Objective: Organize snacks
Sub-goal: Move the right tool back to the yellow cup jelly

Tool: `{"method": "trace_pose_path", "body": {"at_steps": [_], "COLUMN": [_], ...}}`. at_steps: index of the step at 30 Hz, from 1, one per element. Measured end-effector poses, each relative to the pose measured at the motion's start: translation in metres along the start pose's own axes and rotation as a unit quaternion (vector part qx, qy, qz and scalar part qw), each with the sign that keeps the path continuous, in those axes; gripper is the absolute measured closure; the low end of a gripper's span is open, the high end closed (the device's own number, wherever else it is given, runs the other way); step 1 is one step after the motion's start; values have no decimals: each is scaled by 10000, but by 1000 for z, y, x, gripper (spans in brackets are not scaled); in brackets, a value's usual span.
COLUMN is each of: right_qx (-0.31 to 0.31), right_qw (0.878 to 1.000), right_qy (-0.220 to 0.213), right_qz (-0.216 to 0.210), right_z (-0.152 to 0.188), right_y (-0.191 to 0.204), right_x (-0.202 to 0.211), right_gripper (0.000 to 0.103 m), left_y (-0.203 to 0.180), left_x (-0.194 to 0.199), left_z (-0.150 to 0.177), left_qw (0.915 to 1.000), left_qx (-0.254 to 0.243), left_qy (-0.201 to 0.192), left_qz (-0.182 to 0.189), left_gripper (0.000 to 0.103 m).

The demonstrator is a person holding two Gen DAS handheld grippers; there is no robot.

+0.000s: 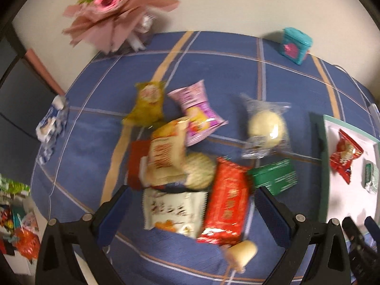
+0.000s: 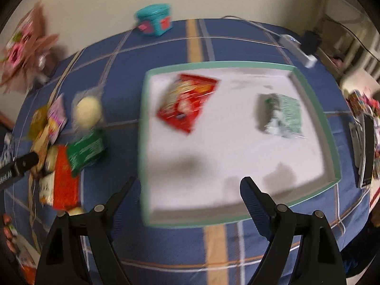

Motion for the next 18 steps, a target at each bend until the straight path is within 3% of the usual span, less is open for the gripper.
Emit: {"method": "trace_pose_path", "body": {"at_steps": [4, 10, 18], "right_qx": [481, 915, 1284], "right_qw": [9988, 9937, 9868], "right_qy": [98, 309, 495], "right_qz": [-89, -572, -859], "right_z": [9, 25, 40], "right_y": [39, 88, 126], "right_x": [0, -4, -12], "right_gripper": [17, 17, 17], "left_y": [24, 49, 77], "left_x": [-12, -25, -34], "left_z": [8, 23, 37], "left_qw": [9994, 9971, 9928], "left_qx": [246, 546, 948], "left_qy": [231, 515, 699], "left_qz": [0, 122, 236], "left_gripper": [0, 0, 0]}}
Point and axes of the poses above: each gripper's, at about its wrist camera, not at the fingertips, and x roughly against the way its jaws point, y to its left, z to its underside, the point moved 1 cm from there along -x, roughly the way its jaws point, and after that the axes turned 2 degrees about y, right-handed, at the moved point
